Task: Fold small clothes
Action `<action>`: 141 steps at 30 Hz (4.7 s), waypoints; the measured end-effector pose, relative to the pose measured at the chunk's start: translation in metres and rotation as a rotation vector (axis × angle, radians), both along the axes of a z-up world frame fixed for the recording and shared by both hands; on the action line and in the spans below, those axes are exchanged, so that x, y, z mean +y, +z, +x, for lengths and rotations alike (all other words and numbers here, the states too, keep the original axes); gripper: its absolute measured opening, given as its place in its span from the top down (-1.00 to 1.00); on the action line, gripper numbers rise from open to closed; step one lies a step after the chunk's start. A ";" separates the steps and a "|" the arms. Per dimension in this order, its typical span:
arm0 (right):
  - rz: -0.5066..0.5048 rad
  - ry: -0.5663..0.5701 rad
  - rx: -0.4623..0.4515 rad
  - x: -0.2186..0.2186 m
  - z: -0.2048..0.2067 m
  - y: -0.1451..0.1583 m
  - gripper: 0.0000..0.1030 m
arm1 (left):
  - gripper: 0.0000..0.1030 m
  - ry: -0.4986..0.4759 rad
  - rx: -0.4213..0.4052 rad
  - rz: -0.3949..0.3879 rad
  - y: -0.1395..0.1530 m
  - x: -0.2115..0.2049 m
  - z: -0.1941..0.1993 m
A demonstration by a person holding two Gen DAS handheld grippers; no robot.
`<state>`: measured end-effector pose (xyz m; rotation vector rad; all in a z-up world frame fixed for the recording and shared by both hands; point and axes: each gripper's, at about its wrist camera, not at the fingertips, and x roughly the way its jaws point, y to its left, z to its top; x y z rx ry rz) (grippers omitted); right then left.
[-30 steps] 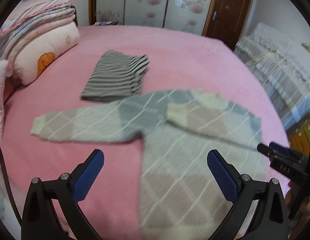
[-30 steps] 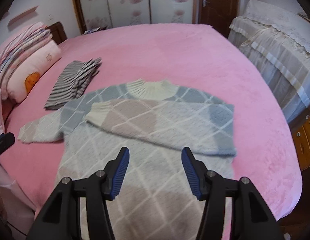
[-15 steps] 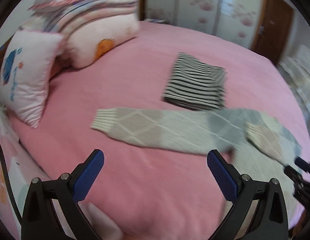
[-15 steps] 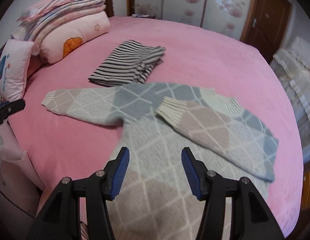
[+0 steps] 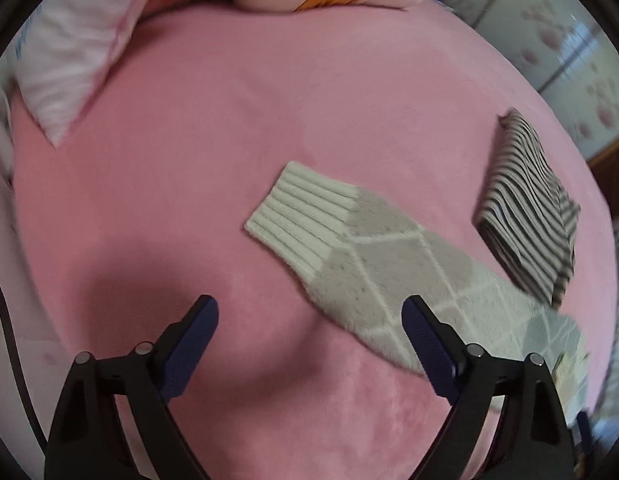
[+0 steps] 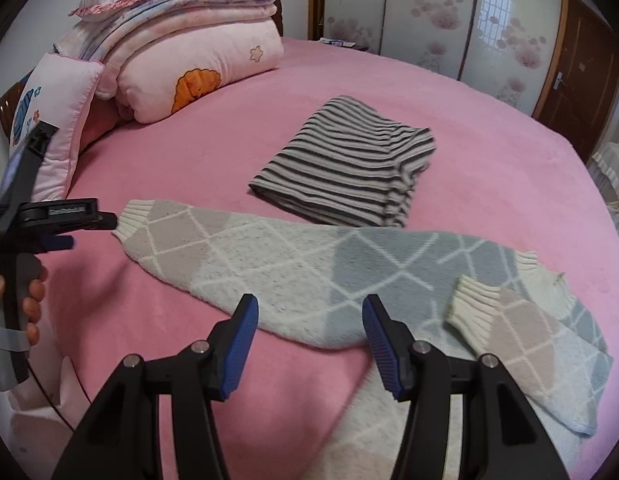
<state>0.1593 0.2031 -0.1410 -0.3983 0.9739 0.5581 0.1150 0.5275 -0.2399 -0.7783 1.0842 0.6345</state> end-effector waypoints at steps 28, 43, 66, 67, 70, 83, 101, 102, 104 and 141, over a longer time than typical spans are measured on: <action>-0.017 -0.143 0.021 -0.059 0.028 -0.017 -0.06 | 0.84 -0.221 0.083 0.223 0.000 -0.054 0.039; 0.009 -0.267 -0.040 -0.151 0.017 0.017 -0.06 | 0.84 -0.544 -0.250 0.329 0.135 -0.231 0.063; 0.044 -0.631 0.009 -0.403 0.007 0.001 -0.06 | -0.08 -0.994 -0.213 0.181 0.030 -0.547 0.097; 0.055 -0.623 0.012 -0.403 0.006 0.001 -0.06 | -0.12 -0.989 -0.223 0.177 0.032 -0.535 0.093; 0.091 -0.583 0.021 -0.399 0.007 0.001 -0.06 | -0.14 -0.962 -0.258 0.188 0.045 -0.518 0.076; 0.141 -0.368 0.130 -0.331 0.057 -0.033 -0.06 | -0.35 -0.609 -0.114 0.439 0.024 -0.371 0.038; 0.194 -0.255 0.040 -0.291 0.080 0.020 0.87 | -0.35 -0.460 -0.174 0.147 -0.028 -0.319 0.058; 0.190 -0.248 0.006 -0.288 0.082 0.033 0.87 | -0.35 -0.460 -0.178 0.144 -0.028 -0.321 0.060; 0.191 -0.240 -0.053 -0.282 0.089 0.058 0.87 | -0.35 -0.464 -0.184 0.137 -0.028 -0.326 0.069; 0.038 -0.646 0.055 -0.435 0.164 -0.026 0.88 | 0.37 -0.485 -0.115 0.133 -0.043 -0.357 0.123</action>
